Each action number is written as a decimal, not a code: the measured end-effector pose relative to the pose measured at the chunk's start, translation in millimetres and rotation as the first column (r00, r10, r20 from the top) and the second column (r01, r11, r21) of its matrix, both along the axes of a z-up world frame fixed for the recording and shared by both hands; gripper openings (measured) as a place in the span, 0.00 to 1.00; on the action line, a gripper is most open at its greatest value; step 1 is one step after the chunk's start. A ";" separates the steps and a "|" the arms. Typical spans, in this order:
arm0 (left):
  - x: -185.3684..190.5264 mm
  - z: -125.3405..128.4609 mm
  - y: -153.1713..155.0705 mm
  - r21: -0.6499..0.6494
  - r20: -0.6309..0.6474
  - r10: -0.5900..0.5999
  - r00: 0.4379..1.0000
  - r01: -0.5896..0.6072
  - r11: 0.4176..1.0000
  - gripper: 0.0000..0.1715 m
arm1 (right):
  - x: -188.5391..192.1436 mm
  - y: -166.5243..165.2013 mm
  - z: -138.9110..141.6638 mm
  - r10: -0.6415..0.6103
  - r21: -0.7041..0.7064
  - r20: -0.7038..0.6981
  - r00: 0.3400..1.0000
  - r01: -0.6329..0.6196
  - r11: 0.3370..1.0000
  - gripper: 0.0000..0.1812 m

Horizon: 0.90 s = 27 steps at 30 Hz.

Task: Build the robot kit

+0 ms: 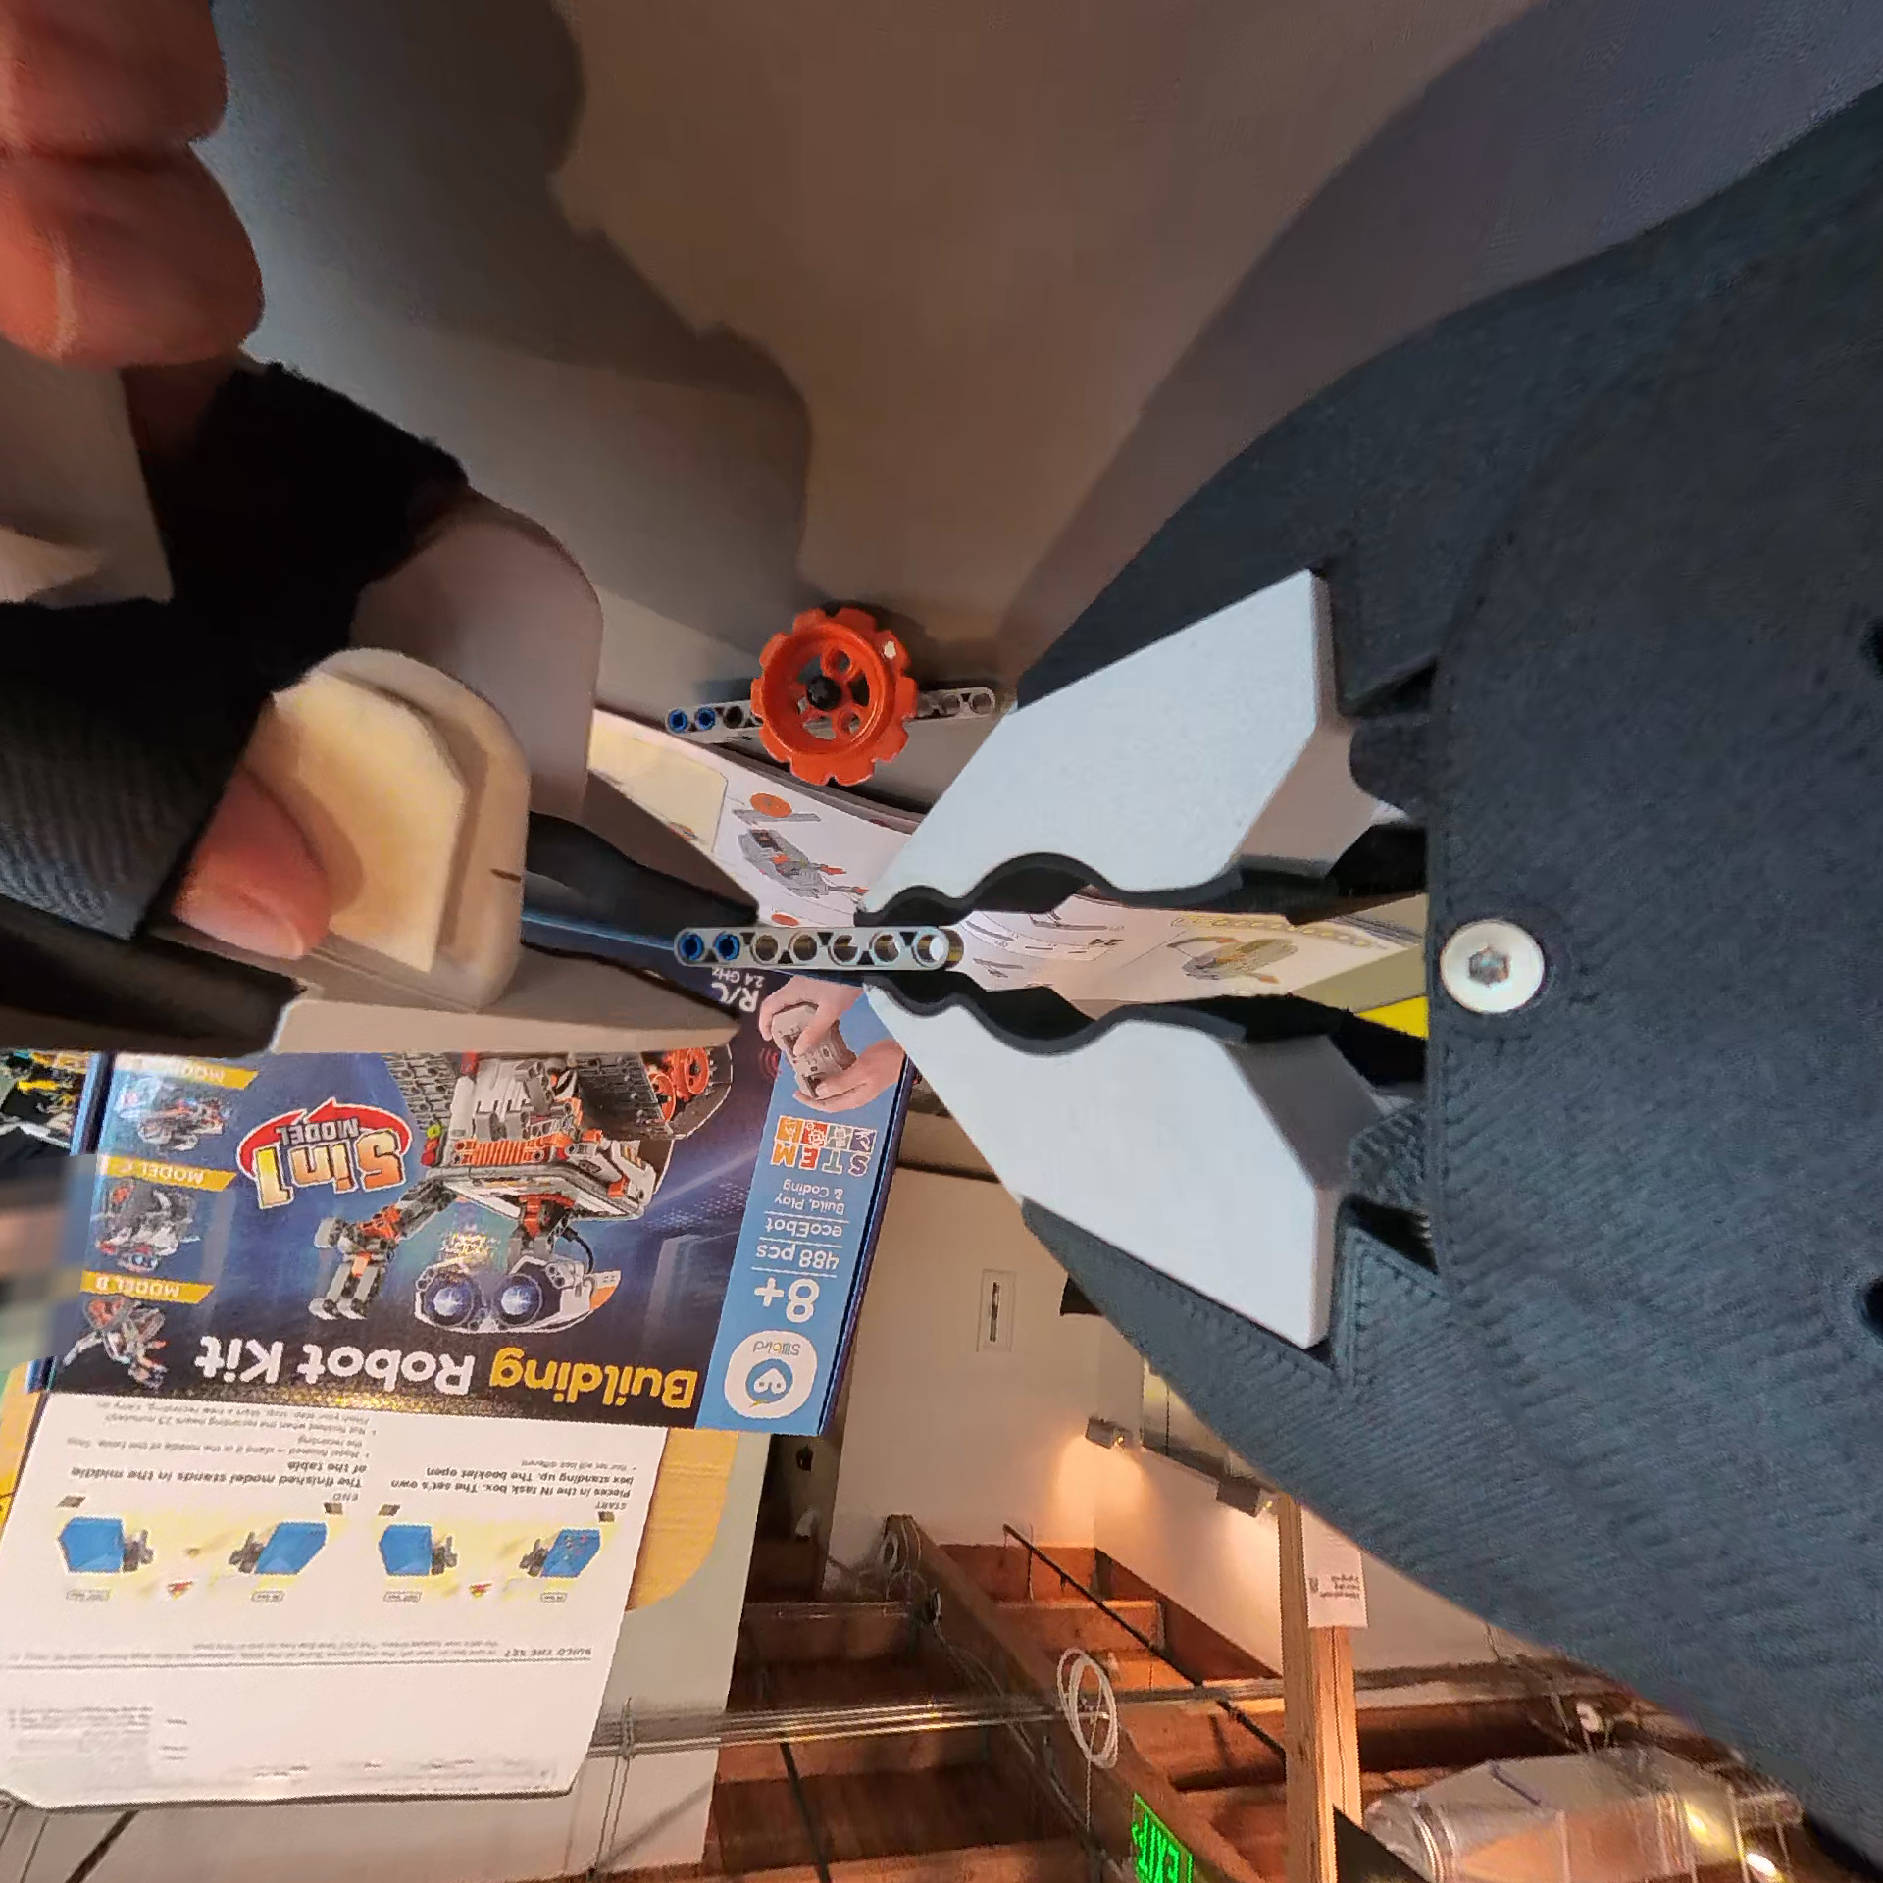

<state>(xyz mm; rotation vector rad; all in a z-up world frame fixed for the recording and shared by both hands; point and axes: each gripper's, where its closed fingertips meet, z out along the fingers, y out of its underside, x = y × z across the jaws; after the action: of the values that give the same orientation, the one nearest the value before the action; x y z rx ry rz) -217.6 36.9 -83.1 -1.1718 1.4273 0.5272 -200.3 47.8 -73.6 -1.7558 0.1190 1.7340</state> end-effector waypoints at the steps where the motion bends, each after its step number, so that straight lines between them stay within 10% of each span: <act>1: 0.0 -0.9 0.2 0.002 -0.006 0.000 1.000 0.000 1.000 0.03 | -1.8 -1.3 -1.3 0.011 -0.011 -0.004 1.000 -0.011 1.000 0.11; 20: 3.9 1.4 -4.8 -0.255 0.261 -0.012 0.965 0.080 0.964 0.05 | 1.8 -4.3 12.7 0.094 -0.025 -0.199 0.976 -0.101 0.995 0.03; 27: 14.1 8.3 -20.6 -0.569 0.563 0.045 0.825 0.346 0.746 0.13 | 1.7 -21.3 52.2 0.243 0.221 -0.228 0.943 -0.193 0.956 0.03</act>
<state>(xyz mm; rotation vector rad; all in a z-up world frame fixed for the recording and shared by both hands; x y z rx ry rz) -203.5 16.2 -74.7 -1.5664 1.1942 -0.4788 -198.6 26.5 -21.4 -1.4429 -0.1406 2.0520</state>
